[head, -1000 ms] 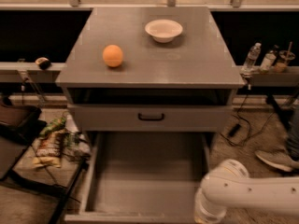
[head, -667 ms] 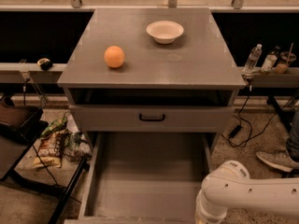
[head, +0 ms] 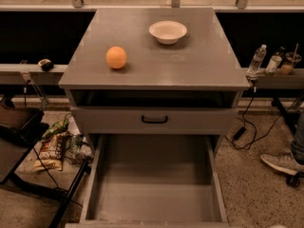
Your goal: Open middle drawer
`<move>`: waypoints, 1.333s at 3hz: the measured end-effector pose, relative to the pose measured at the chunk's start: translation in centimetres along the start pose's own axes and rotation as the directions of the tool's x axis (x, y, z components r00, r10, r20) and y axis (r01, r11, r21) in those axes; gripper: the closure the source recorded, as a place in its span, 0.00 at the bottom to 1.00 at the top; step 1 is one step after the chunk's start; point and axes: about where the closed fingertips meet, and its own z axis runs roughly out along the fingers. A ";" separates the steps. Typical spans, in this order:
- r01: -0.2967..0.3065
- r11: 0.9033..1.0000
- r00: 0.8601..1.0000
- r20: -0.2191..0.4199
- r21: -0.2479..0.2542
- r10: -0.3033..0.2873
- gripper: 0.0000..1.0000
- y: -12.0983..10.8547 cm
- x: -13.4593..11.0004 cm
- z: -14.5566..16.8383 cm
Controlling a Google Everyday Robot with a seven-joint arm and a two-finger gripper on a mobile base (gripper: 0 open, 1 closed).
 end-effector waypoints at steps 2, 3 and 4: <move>0.010 1.000 1.000 -0.027 0.007 -0.010 0.62 1.7 0.3 0.1; -0.016 0.996 0.996 -0.091 0.089 0.024 0.39 -0.6 -0.6 -2.9; -0.067 0.988 0.984 -0.152 0.137 0.088 0.15 -1.9 0.1 -7.0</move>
Offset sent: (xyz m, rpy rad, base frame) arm 0.0129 0.0051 0.0134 -0.0597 -0.0896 -0.0111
